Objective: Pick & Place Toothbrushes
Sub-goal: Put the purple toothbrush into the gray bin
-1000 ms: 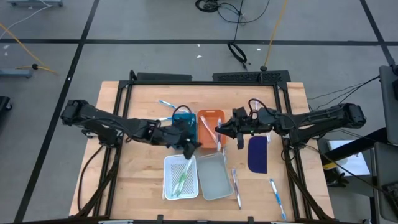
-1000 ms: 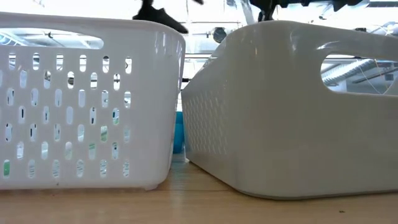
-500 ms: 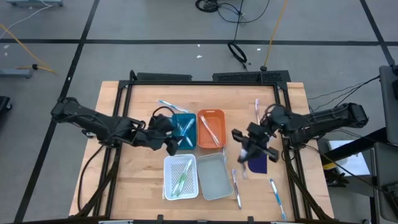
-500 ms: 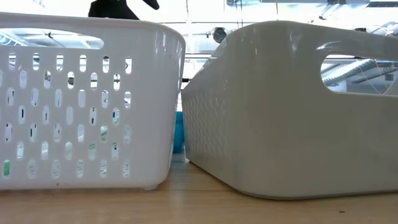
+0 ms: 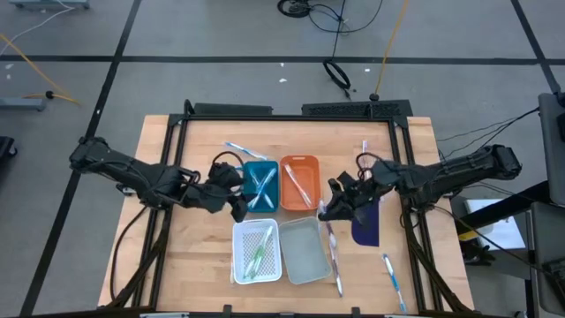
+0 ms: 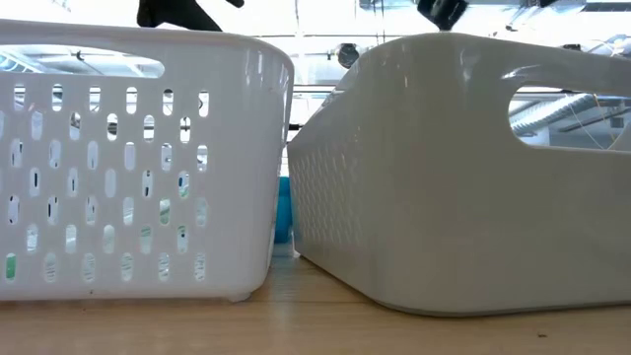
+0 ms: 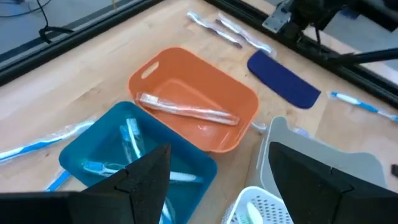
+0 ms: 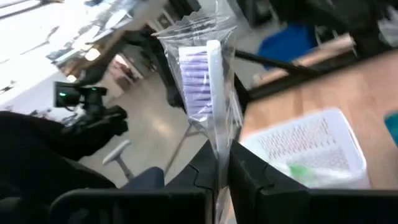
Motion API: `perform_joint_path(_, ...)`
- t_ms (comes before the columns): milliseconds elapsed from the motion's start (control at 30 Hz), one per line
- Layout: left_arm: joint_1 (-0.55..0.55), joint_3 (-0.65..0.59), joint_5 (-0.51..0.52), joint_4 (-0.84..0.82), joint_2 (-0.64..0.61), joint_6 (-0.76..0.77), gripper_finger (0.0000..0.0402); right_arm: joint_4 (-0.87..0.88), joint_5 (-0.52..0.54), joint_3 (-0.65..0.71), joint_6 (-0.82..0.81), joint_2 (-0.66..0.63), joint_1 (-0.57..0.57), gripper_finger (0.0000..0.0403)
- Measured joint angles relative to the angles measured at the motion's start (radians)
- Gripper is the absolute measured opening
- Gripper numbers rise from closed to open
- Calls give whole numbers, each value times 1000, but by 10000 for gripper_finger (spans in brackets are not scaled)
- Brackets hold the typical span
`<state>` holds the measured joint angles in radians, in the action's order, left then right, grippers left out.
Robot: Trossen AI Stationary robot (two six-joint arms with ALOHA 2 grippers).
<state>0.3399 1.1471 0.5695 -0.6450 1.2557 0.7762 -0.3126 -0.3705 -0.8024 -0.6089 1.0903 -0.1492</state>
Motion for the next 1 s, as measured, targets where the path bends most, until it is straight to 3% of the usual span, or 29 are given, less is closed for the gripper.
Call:
perform_joint_path(367, 3, -327, -38, 355, -218, -53, 271, 36, 111, -46, -92, 140, -65, 11)
perform_joint_path(667, 21, -536, -46, 490, -431, -95, 271, 119, 150, -164, -113, 302, -79, 11)
perform_joint_path(1000, 68, -680, -47, 546, -629, -115, 271, 275, 296, -255, -202, 449, -133, 11)
